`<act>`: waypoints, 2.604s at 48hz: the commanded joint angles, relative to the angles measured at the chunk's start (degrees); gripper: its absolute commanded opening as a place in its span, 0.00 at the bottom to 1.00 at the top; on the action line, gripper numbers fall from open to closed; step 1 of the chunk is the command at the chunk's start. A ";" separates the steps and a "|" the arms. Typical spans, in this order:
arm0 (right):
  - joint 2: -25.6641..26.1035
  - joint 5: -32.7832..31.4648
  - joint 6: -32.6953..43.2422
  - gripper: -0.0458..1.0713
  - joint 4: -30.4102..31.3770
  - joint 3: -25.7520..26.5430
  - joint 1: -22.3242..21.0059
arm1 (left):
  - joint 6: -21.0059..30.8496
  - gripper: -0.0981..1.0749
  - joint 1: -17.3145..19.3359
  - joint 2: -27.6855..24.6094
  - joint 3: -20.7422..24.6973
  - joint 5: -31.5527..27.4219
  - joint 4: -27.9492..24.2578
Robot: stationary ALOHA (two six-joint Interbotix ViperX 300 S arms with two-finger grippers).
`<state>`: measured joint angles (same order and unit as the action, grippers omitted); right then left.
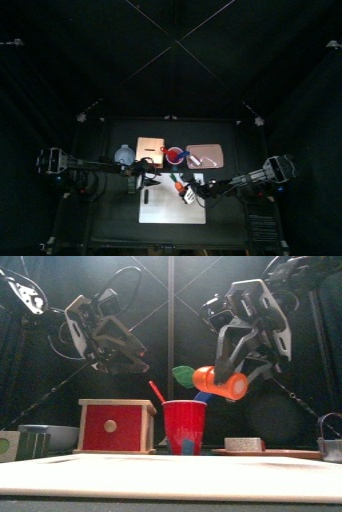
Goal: Grasp carrot with both arms
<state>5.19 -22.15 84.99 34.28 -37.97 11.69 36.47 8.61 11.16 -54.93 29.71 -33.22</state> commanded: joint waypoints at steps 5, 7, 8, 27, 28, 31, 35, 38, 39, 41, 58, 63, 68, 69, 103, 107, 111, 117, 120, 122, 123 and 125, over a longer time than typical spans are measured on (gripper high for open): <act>-0.26 1.41 -3.60 0.48 -0.26 2.64 -0.53 | -3.52 0.81 0.70 0.70 1.76 0.18 0.70; -0.70 1.58 -3.69 0.48 -0.26 2.90 -0.53 | -4.66 0.81 0.79 0.70 2.02 0.18 0.70; -0.88 1.67 -3.78 0.48 -0.18 2.99 -0.53 | -5.36 0.81 0.88 0.70 2.11 0.18 0.70; -2.72 1.93 -3.78 0.48 0.09 4.83 -0.53 | -14.94 0.81 -1.41 -2.90 5.10 -0.44 0.53; -2.81 2.02 -3.78 0.48 0.09 4.83 -0.44 | -15.12 0.81 -1.58 -3.16 5.36 -0.70 0.53; -2.72 1.93 -3.78 0.48 0.09 4.92 -0.53 | -15.29 0.81 -1.76 -4.04 6.06 -1.85 0.18; -2.81 1.93 -3.78 0.48 0.09 5.01 -0.53 | -15.56 0.81 -1.85 -4.75 6.86 -3.87 0.00; -2.90 1.93 -3.78 0.48 0.09 5.01 -0.53 | -15.73 0.81 -1.85 -5.10 7.56 -5.71 -0.09; -2.99 2.02 -3.78 0.48 0.00 5.19 -0.53 | -15.82 0.81 -1.85 -5.19 7.65 -5.89 -0.09; -3.08 1.93 -3.78 0.48 0.00 5.27 -0.53 | -16.08 0.81 -1.85 -5.36 7.91 -6.68 -0.26; -5.27 3.52 -3.78 0.48 -0.18 6.68 0.09 | -18.81 0.81 -1.32 -5.62 8.53 -7.29 -0.70; -5.54 3.60 -3.78 0.48 -0.26 6.86 0.09 | -19.16 0.81 -1.32 -5.54 8.79 -7.82 -0.79; -5.63 3.69 -3.78 0.48 -0.53 6.86 0.44 | -19.60 0.81 -1.32 -4.48 8.17 -9.05 -0.70; -5.54 3.69 -3.78 0.48 -0.62 6.86 0.53 | -19.60 0.81 -1.32 -4.39 8.00 -9.23 -0.79; -5.63 3.69 -3.78 0.48 0.44 6.94 0.09 | -18.98 0.80 -4.75 -6.06 7.91 -6.86 -0.44; -5.54 3.69 -3.78 0.48 0.44 6.94 0.09 | -18.98 0.80 -4.75 -6.86 8.00 -5.98 -0.35; -5.63 3.69 -3.78 0.48 0.44 6.94 0.09 | -19.07 0.80 -4.75 -7.65 8.09 -5.80 -0.35; -5.63 3.69 -3.78 0.48 0.53 7.12 0.09 | -19.07 0.78 -4.75 -8.70 8.26 -5.80 -0.35; -5.63 3.69 -3.78 0.48 0.53 7.12 0.09 | -19.07 0.76 -4.75 -8.79 8.26 -5.80 -0.35; -5.63 3.69 -3.78 0.48 0.53 7.12 0.09 | -19.07 0.74 -4.66 -8.79 8.26 -5.80 -0.35; -5.63 3.69 -3.78 0.48 0.53 7.12 0.09 | -19.07 0.72 -4.57 -8.79 8.17 -5.80 -0.35; -5.63 3.69 -3.78 0.48 0.53 7.12 0.09 | -19.07 0.68 -4.57 -8.79 8.17 -5.80 -0.35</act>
<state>-1.32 -18.81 81.30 34.63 -32.43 11.95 17.49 3.96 2.02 -47.64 23.38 -33.66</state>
